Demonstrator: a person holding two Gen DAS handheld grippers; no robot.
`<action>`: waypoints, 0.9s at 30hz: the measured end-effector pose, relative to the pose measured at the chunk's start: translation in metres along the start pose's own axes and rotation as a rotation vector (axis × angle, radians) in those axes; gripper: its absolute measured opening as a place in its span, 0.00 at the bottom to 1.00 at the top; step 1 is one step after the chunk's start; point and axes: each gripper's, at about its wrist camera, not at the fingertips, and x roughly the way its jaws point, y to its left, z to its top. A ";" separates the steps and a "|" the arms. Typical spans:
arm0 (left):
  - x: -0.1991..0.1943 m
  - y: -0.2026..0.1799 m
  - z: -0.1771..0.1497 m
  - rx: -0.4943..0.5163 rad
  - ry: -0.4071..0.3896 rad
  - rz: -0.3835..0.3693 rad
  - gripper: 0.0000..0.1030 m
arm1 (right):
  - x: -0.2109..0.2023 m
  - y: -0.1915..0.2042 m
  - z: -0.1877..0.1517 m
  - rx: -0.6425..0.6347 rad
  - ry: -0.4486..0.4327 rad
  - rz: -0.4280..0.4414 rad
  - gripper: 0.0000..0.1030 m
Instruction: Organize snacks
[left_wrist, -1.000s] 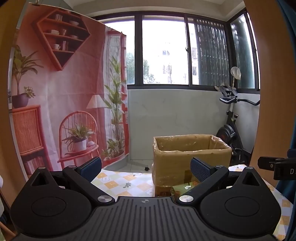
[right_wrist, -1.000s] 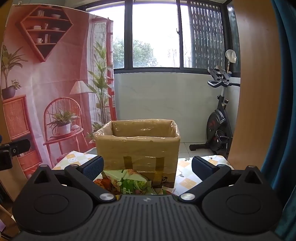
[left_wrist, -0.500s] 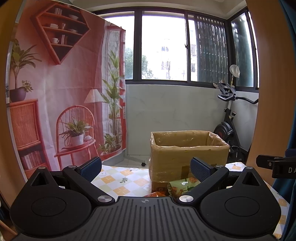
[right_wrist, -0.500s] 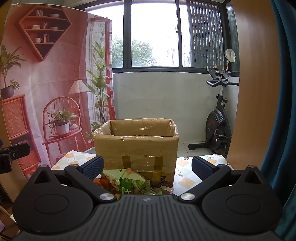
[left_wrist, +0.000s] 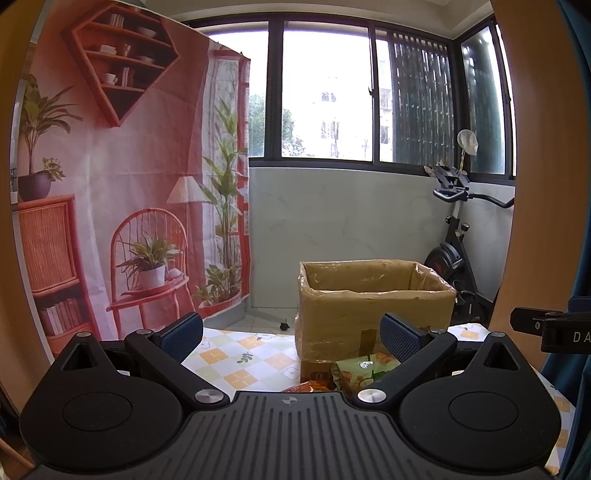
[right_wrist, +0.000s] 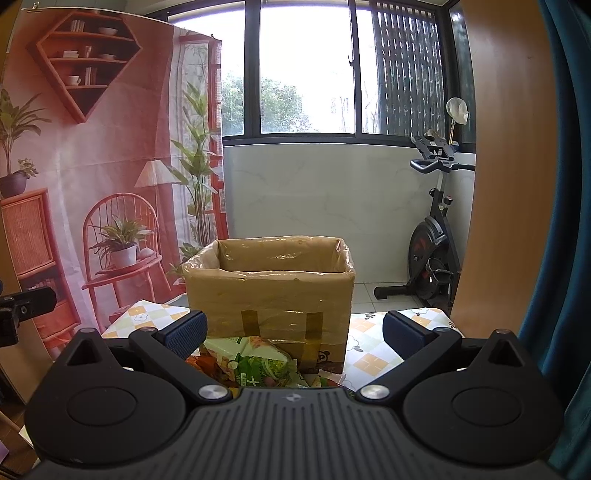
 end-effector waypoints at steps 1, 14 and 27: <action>0.000 0.000 0.000 -0.001 0.000 0.000 1.00 | 0.000 0.000 0.000 0.000 0.000 0.000 1.00; 0.001 -0.001 -0.001 -0.001 0.003 -0.004 1.00 | 0.000 -0.002 0.000 0.002 0.002 -0.001 1.00; 0.002 -0.002 -0.002 -0.005 0.004 -0.005 1.00 | 0.000 -0.003 0.001 0.004 0.003 -0.005 1.00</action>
